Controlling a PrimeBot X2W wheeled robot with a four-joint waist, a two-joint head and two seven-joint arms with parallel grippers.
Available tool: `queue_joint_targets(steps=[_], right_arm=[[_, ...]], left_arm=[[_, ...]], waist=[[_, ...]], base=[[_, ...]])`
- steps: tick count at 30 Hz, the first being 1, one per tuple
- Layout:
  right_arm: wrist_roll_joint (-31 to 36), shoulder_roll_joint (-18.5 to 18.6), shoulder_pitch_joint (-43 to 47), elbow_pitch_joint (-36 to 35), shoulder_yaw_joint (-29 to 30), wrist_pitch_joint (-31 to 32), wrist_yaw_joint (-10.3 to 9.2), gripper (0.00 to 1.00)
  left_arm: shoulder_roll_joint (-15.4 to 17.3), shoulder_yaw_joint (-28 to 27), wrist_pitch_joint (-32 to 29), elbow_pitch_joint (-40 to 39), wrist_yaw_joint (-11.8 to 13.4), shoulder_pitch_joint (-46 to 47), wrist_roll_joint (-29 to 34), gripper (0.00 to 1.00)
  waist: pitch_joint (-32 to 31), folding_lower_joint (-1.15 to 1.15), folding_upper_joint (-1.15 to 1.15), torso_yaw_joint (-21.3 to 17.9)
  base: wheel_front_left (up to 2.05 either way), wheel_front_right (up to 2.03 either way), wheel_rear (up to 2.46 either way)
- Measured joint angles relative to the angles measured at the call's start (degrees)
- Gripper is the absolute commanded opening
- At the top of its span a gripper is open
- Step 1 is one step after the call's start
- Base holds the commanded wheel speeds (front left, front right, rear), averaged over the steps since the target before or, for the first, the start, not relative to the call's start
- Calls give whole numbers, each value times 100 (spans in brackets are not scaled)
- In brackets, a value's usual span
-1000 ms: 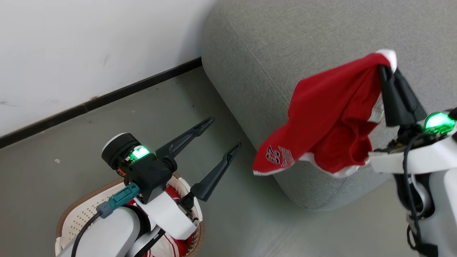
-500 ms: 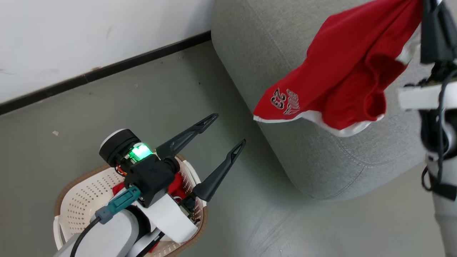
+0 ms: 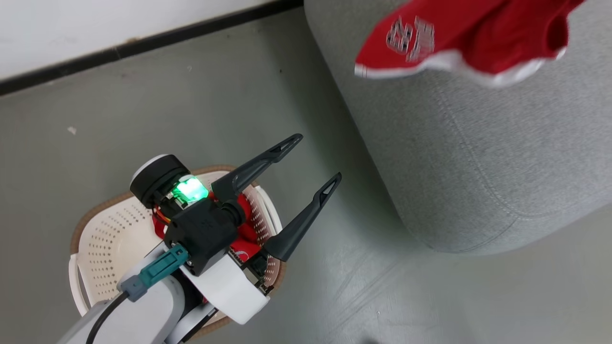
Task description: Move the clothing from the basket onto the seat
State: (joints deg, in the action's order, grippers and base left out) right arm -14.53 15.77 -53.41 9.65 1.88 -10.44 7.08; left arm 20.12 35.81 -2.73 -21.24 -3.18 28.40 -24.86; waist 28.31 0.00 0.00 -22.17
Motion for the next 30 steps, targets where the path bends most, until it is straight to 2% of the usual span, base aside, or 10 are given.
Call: queue_joint_targets(steps=[9,15,24,30], right_arm=[[51,694,-1280,333,186,163,0,0],[105,1099,-1532,806,268,285,0,0],[194,1209,-1513,1591,390,332,1,0],[193,1139,-1489,2237,848,338,1,0]], left_arm=[[169,-15,-182,-248,1,43,78,100],[209,-27,-332,-455,1,149,87,100],[318,-88,-499,-637,49,179,179,100],[360,-111,-579,-765,49,359,230,100]], waist=[[455,0,0,173],[754,0,0,288],[1204,0,0,452],[1485,0,0,543]], base=[[0,0,0],[0,0,0],[0,0,0],[0,0,0]])
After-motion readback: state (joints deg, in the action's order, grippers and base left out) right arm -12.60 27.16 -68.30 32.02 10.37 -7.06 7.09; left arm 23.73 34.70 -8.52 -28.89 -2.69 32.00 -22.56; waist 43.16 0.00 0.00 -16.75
